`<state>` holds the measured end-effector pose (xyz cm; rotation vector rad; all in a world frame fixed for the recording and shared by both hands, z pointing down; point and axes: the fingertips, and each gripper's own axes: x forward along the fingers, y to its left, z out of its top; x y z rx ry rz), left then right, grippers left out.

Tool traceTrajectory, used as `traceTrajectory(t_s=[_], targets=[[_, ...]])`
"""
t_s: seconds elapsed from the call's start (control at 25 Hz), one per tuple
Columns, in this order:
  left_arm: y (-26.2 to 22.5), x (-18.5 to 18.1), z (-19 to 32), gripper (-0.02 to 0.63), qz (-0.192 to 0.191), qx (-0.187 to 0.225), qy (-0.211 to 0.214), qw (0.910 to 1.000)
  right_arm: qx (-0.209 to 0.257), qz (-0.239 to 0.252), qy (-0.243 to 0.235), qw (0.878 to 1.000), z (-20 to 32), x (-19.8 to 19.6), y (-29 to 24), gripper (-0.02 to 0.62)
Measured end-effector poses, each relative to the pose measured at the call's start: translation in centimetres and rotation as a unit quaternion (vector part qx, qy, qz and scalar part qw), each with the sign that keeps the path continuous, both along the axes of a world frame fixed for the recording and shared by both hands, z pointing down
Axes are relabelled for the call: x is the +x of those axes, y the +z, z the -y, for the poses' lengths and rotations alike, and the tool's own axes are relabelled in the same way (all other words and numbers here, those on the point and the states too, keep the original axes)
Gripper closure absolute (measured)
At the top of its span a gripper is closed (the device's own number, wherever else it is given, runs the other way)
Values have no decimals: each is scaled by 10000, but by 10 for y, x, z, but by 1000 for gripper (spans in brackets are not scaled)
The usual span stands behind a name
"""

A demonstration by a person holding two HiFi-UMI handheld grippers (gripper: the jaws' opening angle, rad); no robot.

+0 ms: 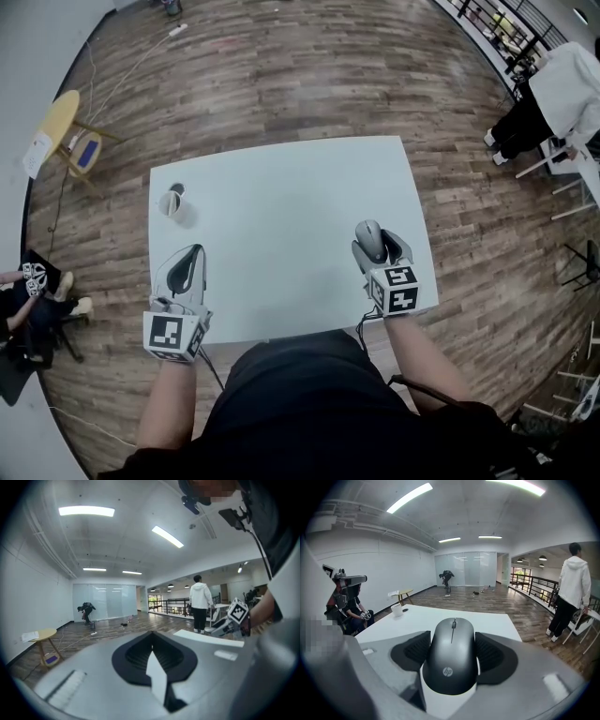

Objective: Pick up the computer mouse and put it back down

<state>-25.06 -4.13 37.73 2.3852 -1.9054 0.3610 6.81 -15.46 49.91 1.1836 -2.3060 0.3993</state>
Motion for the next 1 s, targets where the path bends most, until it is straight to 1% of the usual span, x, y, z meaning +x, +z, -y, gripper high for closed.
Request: traceTrajectory(t_s=[0.2, 0.44, 0.6, 0.76, 1.0], targets=[[7, 0, -1, 604, 11, -193, -4, 9998, -150, 11, -18, 9999, -1, -3, 12, 298], [17, 2, 4, 604, 75, -440, 99, 9990, -344, -37, -128, 9993, -7, -12, 32, 298], [23, 6, 6, 604, 94, -517, 191, 9984, -441, -112, -170, 9988, -9, -12, 43, 298], [32, 9, 7, 604, 72, -698, 235, 9973, -512, -157, -124, 9985, -7, -8, 52, 298], [41, 18, 11, 604, 50, -843, 346, 9958, -592, -175, -11, 9981, -3, 1, 66, 298]])
